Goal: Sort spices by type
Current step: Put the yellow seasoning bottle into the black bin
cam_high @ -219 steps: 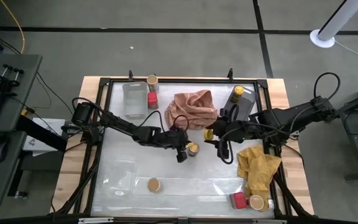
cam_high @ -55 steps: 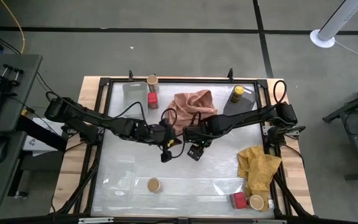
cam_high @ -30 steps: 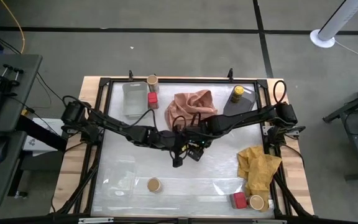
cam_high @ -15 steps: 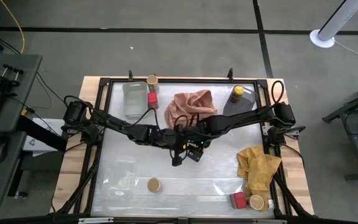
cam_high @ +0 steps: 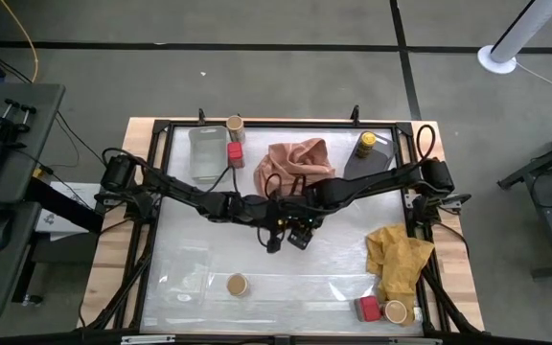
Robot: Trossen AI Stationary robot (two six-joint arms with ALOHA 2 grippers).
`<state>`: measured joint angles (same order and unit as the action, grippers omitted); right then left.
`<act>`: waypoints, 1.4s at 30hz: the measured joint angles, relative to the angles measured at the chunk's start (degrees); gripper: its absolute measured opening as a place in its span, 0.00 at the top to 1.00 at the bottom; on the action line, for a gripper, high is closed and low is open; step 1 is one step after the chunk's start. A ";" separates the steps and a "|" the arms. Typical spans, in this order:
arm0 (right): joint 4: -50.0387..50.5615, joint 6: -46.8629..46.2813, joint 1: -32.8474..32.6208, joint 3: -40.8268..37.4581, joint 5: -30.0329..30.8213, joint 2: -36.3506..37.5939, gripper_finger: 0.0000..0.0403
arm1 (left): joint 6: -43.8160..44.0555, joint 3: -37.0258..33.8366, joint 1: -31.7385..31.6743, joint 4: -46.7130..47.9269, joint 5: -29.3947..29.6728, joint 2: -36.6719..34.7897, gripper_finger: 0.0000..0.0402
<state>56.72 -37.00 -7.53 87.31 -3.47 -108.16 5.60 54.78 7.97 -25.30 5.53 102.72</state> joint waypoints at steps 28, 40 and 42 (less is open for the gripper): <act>-2.26 17.92 -0.02 -0.07 -1.29 -0.06 0.38 | -22.35 -6.22 -2.36 -10.43 -6.69 0.06 1.00; -2.63 18.04 -0.09 -0.18 -1.54 0.07 0.38 | -8.43 -6.20 -0.81 -27.86 -8.41 7.90 1.00; -2.79 18.09 -0.10 -0.18 -1.57 0.07 0.38 | -6.53 -6.22 0.02 -31.21 -8.35 8.54 1.00</act>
<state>53.93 -18.92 -7.63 87.13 -5.04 -108.09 -0.92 48.56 7.99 -56.50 -2.82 111.26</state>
